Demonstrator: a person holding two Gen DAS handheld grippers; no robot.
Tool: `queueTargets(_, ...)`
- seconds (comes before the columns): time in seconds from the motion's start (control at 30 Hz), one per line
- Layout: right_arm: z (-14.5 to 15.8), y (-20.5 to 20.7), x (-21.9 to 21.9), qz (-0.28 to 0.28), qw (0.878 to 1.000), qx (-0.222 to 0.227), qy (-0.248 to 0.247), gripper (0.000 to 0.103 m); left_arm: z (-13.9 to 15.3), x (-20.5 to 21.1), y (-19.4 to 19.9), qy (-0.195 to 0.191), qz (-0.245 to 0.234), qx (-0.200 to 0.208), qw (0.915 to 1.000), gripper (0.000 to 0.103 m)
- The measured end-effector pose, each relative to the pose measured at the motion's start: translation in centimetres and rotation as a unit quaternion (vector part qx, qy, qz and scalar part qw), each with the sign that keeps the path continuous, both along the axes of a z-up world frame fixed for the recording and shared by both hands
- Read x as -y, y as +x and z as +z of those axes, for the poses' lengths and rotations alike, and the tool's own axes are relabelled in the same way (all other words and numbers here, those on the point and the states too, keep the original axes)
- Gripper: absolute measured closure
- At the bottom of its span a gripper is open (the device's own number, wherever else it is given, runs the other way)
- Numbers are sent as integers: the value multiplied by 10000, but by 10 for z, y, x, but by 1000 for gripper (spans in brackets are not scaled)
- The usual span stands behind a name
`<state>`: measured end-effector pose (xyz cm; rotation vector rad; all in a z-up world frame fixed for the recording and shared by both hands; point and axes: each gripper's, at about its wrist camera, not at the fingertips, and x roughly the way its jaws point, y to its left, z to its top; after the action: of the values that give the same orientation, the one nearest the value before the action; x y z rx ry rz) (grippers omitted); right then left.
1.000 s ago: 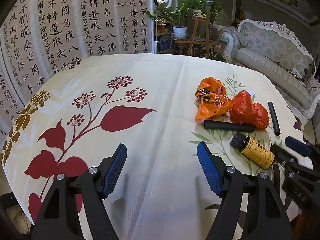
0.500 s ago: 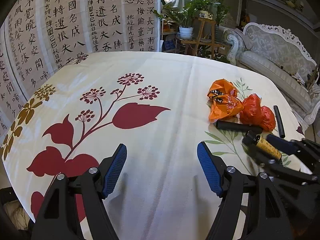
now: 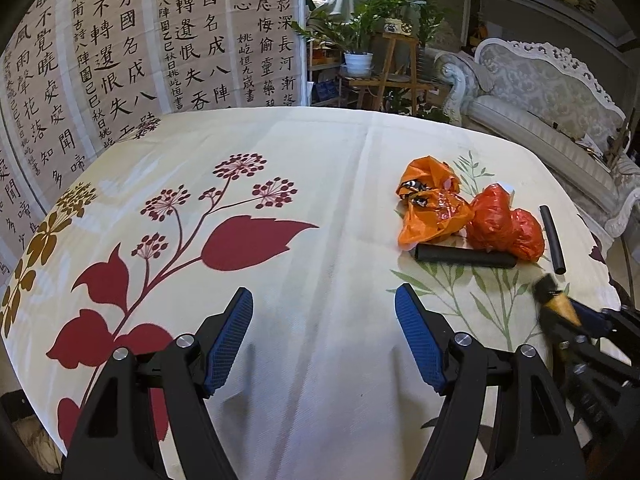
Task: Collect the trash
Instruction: 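Grasp the small yellow-labelled bottle upright with the right tool, then grasp the orange plastic bag with the left tool while the right tool holds the bottle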
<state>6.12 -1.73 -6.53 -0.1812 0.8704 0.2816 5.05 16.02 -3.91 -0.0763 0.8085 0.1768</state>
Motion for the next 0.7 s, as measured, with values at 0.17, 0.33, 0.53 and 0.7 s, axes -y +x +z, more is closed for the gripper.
queueTargets(0.17, -1, 9, 32, -501, 9987, 34, -41, 80, 1, 10, 7, 43, -130, 25, 9999, 31)
queueTargets(0.33, -2, 27, 48, -758, 9971, 52, -45, 80, 1, 16, 17, 35, -203, 16, 9998, 31)
queueTargets(0.53, -3, 48, 52, -822, 9966, 40, -30, 80, 2, 26, 29, 45, -331, 26, 9994, 31)
queueTargets(0.7, -3, 53, 54, -831, 9965, 37, -16, 80, 3, 27, 42, 24, -358, 81, 9993, 31)
